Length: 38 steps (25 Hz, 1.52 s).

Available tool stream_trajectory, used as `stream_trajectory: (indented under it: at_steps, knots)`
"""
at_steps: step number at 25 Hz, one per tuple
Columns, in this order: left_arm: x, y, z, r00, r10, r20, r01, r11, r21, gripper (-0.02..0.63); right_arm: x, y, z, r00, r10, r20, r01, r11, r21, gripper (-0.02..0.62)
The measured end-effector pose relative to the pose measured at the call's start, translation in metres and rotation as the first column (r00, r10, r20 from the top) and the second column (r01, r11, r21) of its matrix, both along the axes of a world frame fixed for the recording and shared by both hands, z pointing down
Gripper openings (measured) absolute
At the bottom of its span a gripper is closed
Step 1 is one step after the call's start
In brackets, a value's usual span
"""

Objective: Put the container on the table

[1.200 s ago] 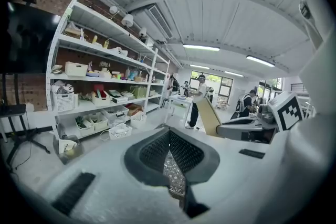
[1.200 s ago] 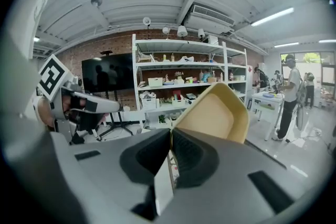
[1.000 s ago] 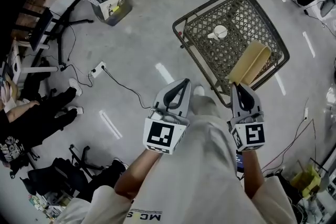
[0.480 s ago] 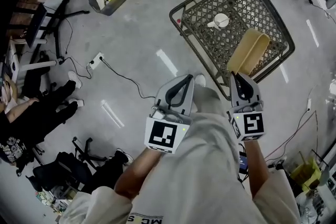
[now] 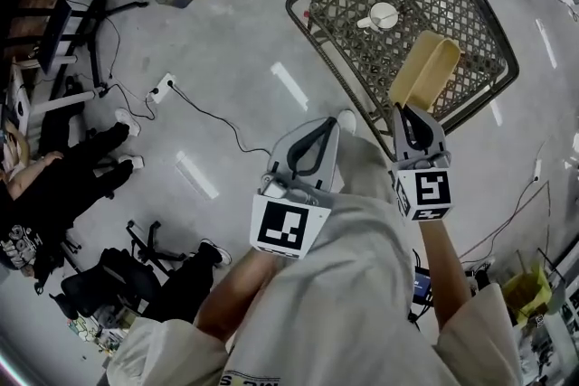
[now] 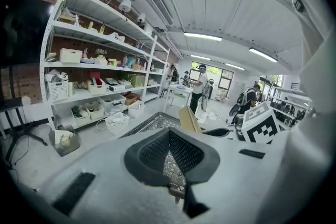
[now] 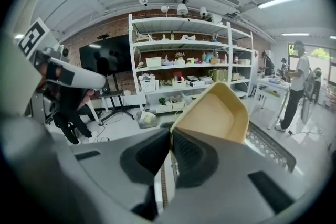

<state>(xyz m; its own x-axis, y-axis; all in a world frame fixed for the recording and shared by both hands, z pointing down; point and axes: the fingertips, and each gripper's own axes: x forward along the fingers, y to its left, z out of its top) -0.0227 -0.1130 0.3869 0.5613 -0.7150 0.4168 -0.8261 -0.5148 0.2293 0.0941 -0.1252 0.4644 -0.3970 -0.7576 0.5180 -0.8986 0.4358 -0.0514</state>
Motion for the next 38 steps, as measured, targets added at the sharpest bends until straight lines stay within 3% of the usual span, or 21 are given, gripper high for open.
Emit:
stream_trajectory:
  at_steps: [13, 26, 38]
  knots:
    - [0.015, -0.011, 0.027, 1.000, -0.028, 0.015, 0.028, 0.999, -0.022, 0.023, 0.012, -0.008, 0.104, 0.999, -0.011, -0.040, 0.004, 0.989, -0.150, 0.031]
    - [0.020, -0.014, 0.044, 0.999, -0.041, 0.033, 0.042, 0.997, -0.057, 0.023, 0.012, 0.000, 0.215, 0.991, -0.069, -0.113, 0.028, 0.944, -0.329, 0.031]
    - [0.023, -0.008, 0.049, 0.998, -0.035, 0.054, 0.038, 0.998, -0.055, 0.023, -0.005, 0.004, 0.249, 0.985, -0.125, -0.115, 0.069, 0.913, -0.402, 0.035]
